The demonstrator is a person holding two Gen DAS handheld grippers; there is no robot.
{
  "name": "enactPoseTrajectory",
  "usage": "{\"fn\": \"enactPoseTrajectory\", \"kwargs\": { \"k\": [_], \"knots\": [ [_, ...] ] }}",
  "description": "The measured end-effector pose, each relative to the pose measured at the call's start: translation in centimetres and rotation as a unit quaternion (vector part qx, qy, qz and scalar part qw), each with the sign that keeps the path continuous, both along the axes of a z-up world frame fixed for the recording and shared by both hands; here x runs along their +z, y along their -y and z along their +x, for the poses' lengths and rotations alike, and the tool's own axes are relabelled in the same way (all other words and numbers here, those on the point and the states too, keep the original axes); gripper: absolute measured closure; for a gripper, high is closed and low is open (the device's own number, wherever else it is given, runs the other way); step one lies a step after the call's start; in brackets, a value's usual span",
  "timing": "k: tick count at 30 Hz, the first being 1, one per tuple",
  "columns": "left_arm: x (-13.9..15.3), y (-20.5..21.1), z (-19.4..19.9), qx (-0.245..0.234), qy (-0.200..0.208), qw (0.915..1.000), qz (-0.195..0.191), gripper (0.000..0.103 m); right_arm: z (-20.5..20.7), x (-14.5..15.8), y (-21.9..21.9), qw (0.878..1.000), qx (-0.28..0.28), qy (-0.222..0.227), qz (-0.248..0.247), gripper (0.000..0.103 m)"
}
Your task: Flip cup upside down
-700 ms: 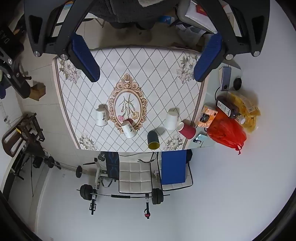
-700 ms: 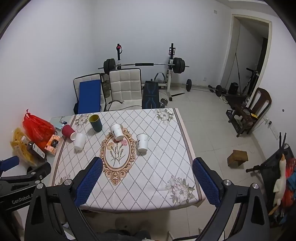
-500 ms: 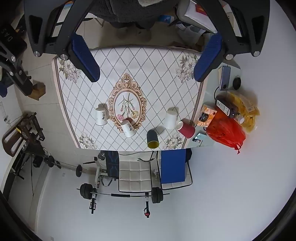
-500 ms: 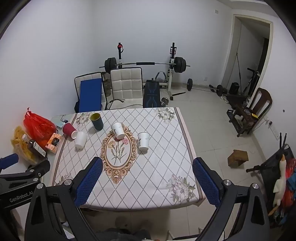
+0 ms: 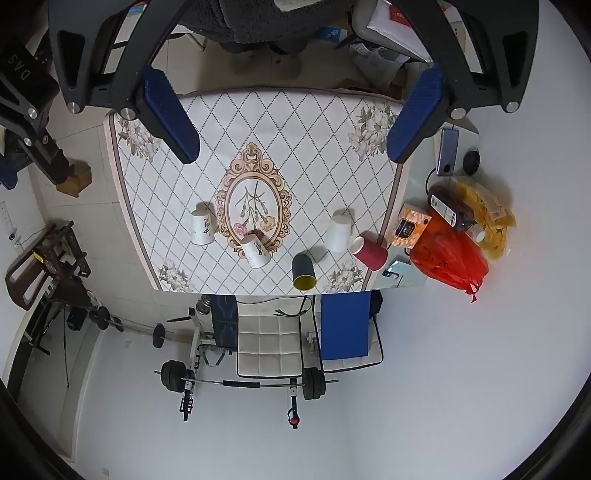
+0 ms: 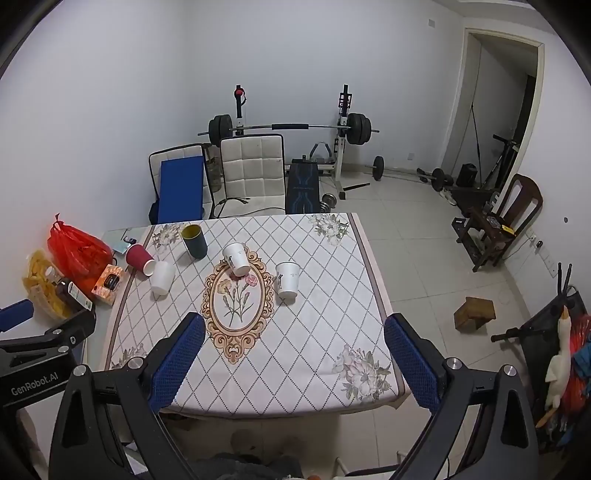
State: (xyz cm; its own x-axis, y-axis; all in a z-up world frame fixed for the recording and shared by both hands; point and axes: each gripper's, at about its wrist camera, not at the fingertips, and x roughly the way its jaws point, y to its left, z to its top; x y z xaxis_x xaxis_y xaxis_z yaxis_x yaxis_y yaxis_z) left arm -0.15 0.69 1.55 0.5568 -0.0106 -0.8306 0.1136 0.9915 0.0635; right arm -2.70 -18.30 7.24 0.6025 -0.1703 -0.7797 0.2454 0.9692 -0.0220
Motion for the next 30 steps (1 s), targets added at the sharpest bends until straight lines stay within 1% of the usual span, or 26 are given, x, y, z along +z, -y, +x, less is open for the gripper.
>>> {"fn": "enactPoseTrajectory", "kwargs": {
  "k": [11,23,30],
  "knots": [
    [0.18,0.17,-0.03,0.0,0.001,1.0,-0.002,0.0,-0.29,0.75,-0.24,1.0,0.003,0.004,0.0,0.003],
    [0.19,0.1,-0.07,-0.001,0.003,1.0,-0.002,0.0,0.23,0.65,-0.57,1.0,0.007,0.006,-0.002,0.003],
    [0.56,0.77,0.51,0.0,0.005,1.0,-0.003,0.0,0.23,0.77,-0.51,1.0,0.007,0.009,-0.002,0.003]
  ]
}}
